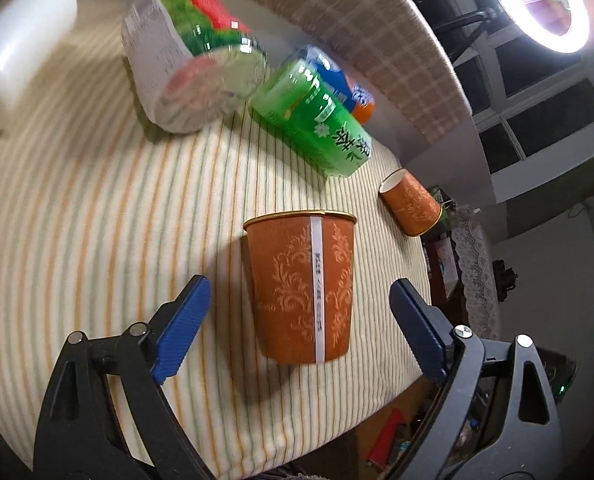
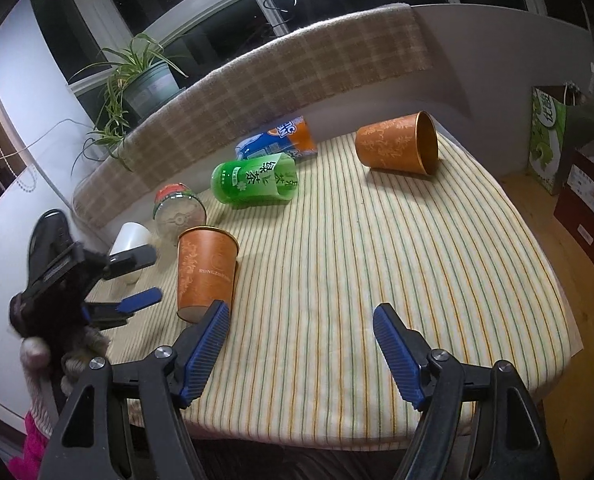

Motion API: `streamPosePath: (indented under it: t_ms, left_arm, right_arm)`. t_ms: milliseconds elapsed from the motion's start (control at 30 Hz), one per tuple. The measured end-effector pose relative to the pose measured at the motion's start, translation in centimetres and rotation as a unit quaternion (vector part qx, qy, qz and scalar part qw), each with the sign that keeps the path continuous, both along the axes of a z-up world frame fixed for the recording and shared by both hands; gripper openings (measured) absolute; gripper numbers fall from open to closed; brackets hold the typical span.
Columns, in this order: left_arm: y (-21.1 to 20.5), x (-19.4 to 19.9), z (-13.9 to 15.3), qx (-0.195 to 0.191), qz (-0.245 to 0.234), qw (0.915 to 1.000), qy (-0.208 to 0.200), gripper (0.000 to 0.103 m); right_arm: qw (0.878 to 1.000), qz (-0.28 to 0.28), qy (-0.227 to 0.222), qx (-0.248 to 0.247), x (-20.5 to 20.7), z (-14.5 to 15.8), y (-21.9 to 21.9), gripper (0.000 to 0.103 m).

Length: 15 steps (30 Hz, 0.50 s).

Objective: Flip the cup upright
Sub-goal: 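Grasp the orange cup with the left gripper and rotate it upright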

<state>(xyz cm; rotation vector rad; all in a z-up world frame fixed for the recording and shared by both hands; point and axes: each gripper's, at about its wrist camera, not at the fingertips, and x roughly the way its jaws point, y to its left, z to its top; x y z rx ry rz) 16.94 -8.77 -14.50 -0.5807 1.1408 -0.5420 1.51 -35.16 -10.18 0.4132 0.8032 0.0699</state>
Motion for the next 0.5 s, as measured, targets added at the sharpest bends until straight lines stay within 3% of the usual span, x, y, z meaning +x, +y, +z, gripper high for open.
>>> streamPosePath:
  t_ms: [400, 500]
  left_arm:
    - [-1.9, 1.9, -1.6, 0.008, -0.013, 0.9996, 0.023, 0.082]
    - [-1.9, 2.0, -1.9, 0.008, -0.017, 0.9995, 0.026, 0.074]
  right_arm:
    - [1.0, -0.015, 0.011, 0.009, -0.2, -1.1, -1.4, 0.077]
    - [1.0, -0.016, 0.011, 0.009, -0.2, -1.2, -1.5, 0.077]
